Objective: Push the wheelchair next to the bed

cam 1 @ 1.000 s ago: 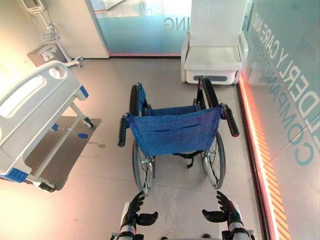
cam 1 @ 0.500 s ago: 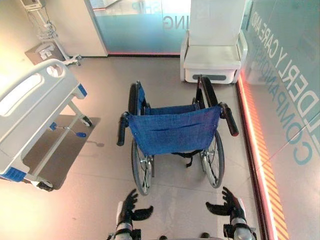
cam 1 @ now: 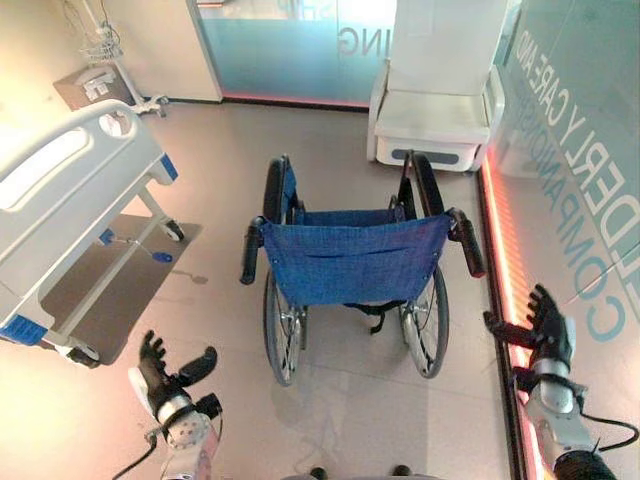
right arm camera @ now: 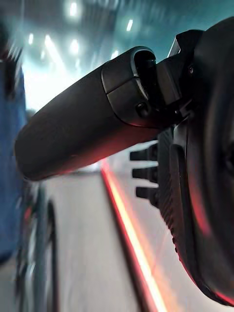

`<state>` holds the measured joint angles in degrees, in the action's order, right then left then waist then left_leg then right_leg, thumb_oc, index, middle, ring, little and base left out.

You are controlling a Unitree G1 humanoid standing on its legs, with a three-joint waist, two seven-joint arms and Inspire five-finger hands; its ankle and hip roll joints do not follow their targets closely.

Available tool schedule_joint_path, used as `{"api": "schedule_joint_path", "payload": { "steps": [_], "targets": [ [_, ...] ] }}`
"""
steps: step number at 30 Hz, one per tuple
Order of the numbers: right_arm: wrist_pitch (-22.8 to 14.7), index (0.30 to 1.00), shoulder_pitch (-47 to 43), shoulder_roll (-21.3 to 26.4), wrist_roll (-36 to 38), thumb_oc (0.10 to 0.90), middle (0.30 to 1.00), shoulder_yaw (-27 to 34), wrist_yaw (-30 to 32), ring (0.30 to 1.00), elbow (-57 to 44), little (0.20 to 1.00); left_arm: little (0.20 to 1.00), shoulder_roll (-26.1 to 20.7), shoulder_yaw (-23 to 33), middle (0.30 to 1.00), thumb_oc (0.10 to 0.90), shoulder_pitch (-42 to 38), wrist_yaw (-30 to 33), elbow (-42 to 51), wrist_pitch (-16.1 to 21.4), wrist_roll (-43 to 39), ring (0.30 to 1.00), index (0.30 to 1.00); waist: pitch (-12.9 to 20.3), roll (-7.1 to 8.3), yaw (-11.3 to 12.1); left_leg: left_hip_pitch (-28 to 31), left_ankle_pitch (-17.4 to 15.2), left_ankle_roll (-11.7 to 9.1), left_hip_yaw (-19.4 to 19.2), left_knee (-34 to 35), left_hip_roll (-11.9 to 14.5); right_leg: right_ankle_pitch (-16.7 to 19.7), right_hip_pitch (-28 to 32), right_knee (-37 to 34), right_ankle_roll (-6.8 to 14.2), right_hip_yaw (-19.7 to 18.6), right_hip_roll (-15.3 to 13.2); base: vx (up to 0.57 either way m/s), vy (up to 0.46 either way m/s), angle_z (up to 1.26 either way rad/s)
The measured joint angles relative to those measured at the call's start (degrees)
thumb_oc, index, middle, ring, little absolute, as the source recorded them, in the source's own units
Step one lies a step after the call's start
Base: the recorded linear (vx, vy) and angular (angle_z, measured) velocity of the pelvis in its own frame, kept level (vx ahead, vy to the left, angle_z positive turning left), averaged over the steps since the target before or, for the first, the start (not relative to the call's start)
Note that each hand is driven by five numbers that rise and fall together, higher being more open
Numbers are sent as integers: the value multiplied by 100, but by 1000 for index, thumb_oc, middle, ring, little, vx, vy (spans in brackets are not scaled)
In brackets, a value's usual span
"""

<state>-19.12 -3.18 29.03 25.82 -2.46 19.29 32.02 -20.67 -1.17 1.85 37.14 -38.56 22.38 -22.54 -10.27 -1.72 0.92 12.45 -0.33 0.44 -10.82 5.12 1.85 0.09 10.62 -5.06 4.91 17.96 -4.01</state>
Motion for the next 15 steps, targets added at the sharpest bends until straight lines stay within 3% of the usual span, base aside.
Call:
{"api": "schedule_joint_path", "payload": {
  "steps": [7,15],
  "targets": [
    [2,900,-96,196,-80,800,900,9,60,900,-1071,900,900,-410,187,900,800,-124,-146,994,113,-87,900,900,-1,-23,1,-52,2,3,53,-3,-9,-1,-32,-2,-1,17,-5,-6,7,2],
    [-10,900,-404,387,-67,800,900,13,392,900,-1904,900,900,-963,189,900,800,-1024,-652,1923,153,-339,900,900,-15,-141,-14,-108,9,6,94,-1,-11,0,-90,-1,-2,18,-6,-2,2,0]
  ]
}}
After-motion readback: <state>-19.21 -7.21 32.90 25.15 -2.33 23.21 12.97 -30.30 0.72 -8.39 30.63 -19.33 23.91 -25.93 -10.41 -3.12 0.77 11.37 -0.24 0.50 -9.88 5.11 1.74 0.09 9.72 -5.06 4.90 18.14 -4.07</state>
